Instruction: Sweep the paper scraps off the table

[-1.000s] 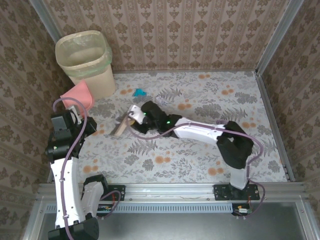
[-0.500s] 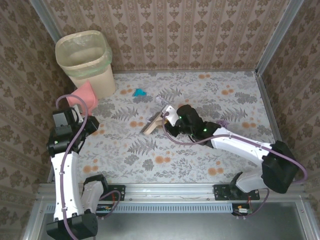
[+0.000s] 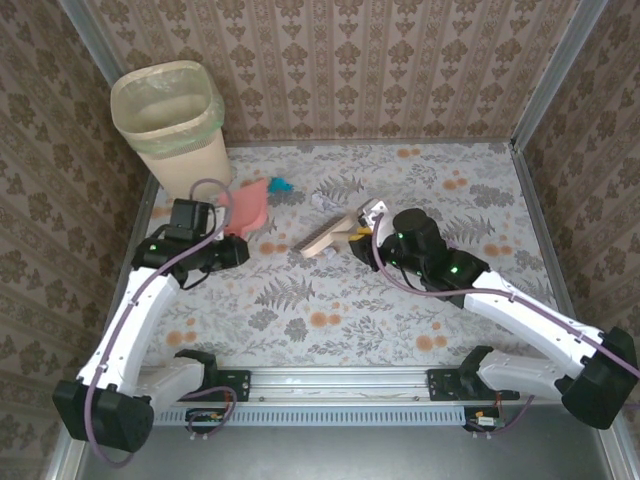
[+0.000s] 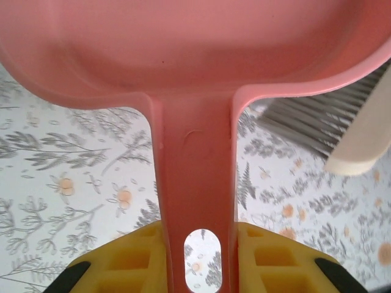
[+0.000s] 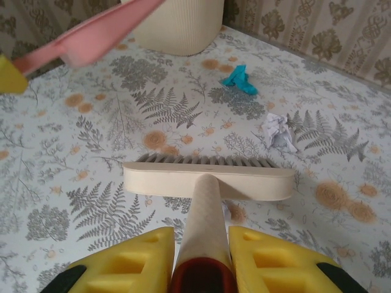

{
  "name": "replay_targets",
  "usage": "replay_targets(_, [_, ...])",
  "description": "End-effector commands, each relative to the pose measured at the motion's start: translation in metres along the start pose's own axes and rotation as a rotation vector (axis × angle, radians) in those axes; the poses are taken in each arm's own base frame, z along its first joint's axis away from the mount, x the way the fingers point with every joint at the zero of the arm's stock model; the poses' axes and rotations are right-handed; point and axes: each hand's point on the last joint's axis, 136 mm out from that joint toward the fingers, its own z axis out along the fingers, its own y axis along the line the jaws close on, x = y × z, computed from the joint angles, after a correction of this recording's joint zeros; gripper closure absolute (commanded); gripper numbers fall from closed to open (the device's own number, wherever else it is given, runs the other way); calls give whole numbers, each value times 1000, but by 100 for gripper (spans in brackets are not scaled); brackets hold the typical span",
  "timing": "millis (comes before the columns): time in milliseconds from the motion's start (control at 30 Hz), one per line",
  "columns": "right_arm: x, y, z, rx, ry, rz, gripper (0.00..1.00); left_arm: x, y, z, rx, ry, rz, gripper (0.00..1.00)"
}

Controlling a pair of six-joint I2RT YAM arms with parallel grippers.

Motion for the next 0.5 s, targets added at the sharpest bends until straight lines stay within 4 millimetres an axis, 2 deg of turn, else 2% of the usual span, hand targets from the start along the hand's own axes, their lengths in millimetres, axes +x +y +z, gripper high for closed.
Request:
replay_targets(0, [-14,-12,-16,43,-23,123,100,12,-10,-7,-28,40,50,100])
replay_targets(167, [-20,-47,-36,201,-63,244,100,39,-11,-6,-53,134,76,100])
replay_targets(300, [-17,-78,-53,331,-70,391,100,63,-14,-5,-74,218,132,100])
replay_targets(367, [-11,-91,-58,386,-42,469,100,74,-17,-5,-87,260,169,100])
replay_targets(467, [-6,-99,-56,427,-9,517,100,92,-26,0,-85,322,234,100])
